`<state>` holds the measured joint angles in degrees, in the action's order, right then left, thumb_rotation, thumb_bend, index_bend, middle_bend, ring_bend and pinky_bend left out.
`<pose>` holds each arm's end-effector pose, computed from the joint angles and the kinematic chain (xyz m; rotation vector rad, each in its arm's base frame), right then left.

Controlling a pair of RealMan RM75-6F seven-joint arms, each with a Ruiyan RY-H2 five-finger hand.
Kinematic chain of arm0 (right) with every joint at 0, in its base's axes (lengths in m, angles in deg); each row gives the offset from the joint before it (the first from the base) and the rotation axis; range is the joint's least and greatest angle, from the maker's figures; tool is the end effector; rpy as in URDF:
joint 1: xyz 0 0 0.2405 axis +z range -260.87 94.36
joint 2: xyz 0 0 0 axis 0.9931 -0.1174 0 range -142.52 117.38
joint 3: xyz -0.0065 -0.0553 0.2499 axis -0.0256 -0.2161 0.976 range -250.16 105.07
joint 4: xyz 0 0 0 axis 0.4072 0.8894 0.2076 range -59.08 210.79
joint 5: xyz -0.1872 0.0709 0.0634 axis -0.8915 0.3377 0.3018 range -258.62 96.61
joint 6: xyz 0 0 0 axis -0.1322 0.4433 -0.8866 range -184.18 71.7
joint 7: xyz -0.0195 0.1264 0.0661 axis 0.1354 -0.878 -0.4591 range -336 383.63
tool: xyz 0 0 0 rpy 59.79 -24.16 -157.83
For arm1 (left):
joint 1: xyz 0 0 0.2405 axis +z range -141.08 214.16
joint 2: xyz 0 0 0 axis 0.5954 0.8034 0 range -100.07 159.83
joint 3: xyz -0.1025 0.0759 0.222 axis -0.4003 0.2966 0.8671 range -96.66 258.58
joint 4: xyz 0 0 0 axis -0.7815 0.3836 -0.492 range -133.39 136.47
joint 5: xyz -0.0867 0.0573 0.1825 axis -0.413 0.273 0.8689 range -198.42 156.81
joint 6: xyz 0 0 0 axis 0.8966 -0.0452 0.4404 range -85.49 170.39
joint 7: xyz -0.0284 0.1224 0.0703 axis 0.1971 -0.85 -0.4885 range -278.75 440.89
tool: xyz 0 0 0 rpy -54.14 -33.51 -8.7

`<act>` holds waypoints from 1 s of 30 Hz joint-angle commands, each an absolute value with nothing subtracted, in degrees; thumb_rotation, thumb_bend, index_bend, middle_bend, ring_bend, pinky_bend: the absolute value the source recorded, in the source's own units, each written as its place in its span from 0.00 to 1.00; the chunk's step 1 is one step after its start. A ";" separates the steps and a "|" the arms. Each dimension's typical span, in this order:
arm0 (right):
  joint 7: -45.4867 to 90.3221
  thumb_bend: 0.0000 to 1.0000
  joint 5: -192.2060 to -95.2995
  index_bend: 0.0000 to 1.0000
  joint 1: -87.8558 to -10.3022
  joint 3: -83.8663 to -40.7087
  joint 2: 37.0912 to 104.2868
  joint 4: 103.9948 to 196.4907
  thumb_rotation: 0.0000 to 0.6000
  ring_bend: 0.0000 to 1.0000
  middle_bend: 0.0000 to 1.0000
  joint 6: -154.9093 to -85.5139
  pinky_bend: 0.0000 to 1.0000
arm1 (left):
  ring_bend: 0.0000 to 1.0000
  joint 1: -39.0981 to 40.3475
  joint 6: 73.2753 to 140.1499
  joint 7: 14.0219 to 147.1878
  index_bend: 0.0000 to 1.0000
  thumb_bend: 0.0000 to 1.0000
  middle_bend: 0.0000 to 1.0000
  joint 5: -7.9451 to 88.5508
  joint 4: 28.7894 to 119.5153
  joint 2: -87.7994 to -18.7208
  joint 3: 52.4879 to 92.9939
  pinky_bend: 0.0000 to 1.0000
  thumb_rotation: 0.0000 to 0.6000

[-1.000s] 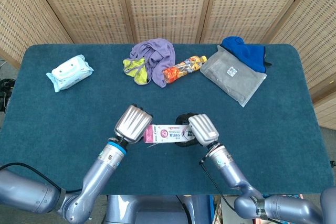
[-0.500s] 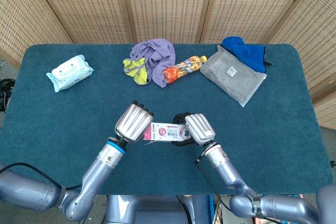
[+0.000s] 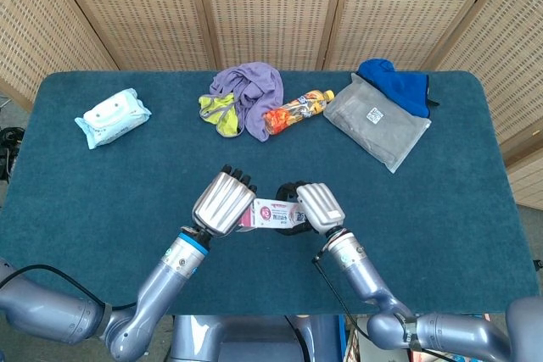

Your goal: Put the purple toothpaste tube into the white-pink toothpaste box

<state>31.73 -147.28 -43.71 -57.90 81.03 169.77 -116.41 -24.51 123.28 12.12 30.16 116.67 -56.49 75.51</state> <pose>-0.0926 -0.3132 -0.0232 1.7185 -1.2963 1.3144 -0.0055 0.2858 0.0187 -1.9517 -0.2362 -0.8307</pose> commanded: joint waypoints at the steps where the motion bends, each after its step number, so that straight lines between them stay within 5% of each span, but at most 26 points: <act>1: 31.56 0.19 -147.49 0.60 -43.74 -57.79 80.96 170.06 1.00 0.43 0.56 -116.69 0.49 | 0.29 -24.02 123.76 12.16 0.68 0.38 0.34 31.11 116.55 -56.61 75.38 0.35 1.00; 17: 32.37 0.19 -148.27 0.60 -43.76 -57.55 81.14 169.33 1.00 0.43 0.56 -118.31 0.49 | 0.03 -21.69 122.56 15.84 0.27 0.31 0.02 34.75 116.43 -53.75 74.84 0.09 1.00; 30: 31.96 0.19 -148.64 0.60 -43.94 -57.71 81.27 168.98 1.00 0.43 0.56 -118.71 0.49 | 0.00 -20.38 120.08 18.86 0.11 0.26 0.00 38.11 115.73 -53.13 74.48 0.00 1.00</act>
<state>31.96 -148.64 -43.94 -57.70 81.27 168.99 -118.70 -20.44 120.28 18.77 38.13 115.86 -53.06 74.47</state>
